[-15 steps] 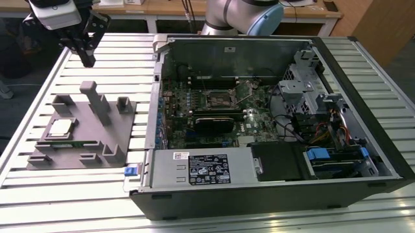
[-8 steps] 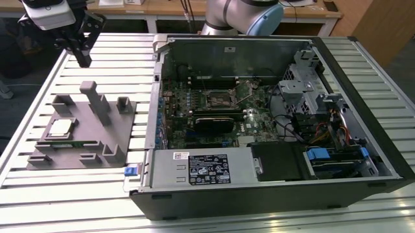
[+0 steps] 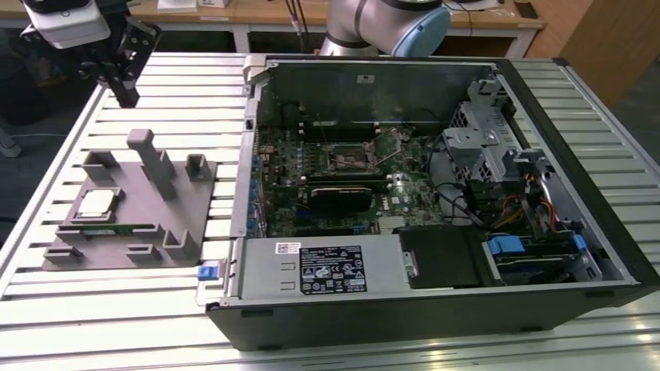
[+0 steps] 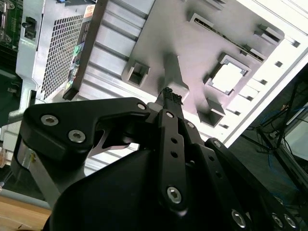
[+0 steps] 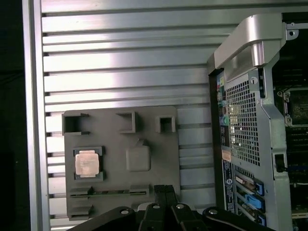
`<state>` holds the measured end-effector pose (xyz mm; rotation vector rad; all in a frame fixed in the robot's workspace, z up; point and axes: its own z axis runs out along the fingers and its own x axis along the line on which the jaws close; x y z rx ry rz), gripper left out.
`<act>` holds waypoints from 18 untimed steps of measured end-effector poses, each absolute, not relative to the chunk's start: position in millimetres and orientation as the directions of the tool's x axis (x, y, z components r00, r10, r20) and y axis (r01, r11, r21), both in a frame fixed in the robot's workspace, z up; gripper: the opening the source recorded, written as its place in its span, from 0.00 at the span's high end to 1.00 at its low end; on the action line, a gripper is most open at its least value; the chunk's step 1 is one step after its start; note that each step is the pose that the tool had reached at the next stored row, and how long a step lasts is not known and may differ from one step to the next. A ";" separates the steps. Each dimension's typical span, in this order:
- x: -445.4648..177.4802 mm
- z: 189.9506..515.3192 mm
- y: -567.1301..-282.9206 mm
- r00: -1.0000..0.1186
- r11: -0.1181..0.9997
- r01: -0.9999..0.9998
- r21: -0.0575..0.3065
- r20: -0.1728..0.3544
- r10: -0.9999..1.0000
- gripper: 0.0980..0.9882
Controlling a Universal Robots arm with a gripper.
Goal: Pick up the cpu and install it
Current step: 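Reach for the cpu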
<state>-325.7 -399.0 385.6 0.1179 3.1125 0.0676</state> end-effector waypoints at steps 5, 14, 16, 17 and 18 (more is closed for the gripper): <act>-330.6 385.2 -398.9 -0.997 0.996 0.075 0.044 -0.024 0.076 0.99; -340.0 384.5 -398.9 -0.997 0.996 0.075 0.044 -0.024 0.076 0.99; -342.2 384.3 -398.9 -0.997 0.996 0.075 0.044 -0.024 0.076 0.99; -343.2 384.3 -398.9 -0.997 0.996 0.075 0.044 -0.024 0.076 0.99; -344.3 384.2 -398.9 -0.997 0.996 0.075 0.044 -0.024 0.076 0.99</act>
